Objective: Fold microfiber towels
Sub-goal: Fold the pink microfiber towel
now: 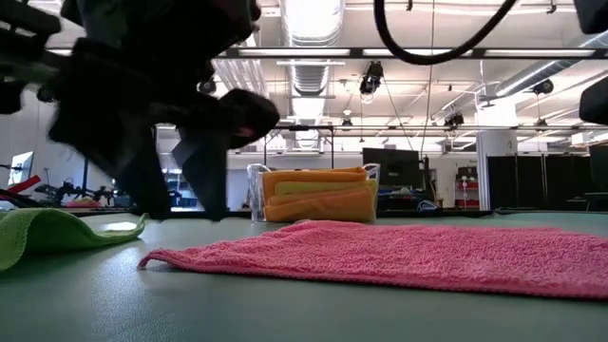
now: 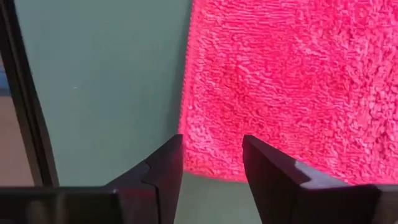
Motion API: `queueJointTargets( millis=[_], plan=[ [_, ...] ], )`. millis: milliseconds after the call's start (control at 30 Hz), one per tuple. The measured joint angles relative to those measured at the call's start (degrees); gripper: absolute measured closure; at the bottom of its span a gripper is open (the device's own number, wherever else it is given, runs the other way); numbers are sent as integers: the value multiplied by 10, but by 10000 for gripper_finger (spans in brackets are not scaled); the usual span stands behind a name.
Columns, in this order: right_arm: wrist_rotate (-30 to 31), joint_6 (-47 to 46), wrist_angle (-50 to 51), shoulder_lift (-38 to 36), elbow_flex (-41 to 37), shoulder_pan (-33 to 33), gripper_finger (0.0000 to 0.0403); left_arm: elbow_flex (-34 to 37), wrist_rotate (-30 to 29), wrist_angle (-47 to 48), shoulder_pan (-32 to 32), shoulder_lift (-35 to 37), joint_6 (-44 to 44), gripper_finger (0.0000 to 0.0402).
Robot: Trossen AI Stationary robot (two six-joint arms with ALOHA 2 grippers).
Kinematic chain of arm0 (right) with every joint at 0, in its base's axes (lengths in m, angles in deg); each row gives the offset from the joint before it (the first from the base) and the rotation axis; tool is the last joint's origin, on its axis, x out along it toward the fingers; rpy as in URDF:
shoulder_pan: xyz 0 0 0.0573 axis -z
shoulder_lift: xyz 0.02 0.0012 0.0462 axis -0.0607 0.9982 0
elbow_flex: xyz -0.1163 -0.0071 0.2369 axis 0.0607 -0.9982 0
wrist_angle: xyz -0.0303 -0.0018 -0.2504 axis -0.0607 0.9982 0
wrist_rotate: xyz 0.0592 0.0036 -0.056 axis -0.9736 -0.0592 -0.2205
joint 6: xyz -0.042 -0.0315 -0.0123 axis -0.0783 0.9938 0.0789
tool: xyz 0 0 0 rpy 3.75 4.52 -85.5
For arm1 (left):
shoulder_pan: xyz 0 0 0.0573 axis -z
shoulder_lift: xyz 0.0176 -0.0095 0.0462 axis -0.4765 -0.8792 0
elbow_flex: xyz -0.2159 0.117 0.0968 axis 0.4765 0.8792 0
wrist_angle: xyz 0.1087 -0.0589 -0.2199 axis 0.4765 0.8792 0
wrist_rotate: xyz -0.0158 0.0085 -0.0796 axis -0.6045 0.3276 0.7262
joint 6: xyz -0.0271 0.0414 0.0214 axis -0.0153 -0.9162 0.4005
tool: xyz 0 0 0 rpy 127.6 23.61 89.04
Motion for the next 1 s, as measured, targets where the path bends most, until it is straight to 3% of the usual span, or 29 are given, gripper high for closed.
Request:
queueJointTargets(
  millis=[167,467,700,800,900,1000],
  plan=[
    [-30,0,-9,11,-2,-1,246,0,2,-10,4,-12,34,263],
    [-27,-18,-9,11,-14,-2,251,-1,-6,-19,3,-50,43,263],
    [-27,-42,-11,11,-16,-2,306,-1,-12,-21,2,-81,109,265],
    [-28,-41,-13,12,-13,-2,347,-1,-16,-21,2,-82,123,287],
    [-28,-41,-12,12,-12,-3,383,-1,-21,-23,2,-80,123,335],
    [-28,-45,-11,12,-11,-3,392,0,-31,-28,2,-80,124,387]
  ],
)
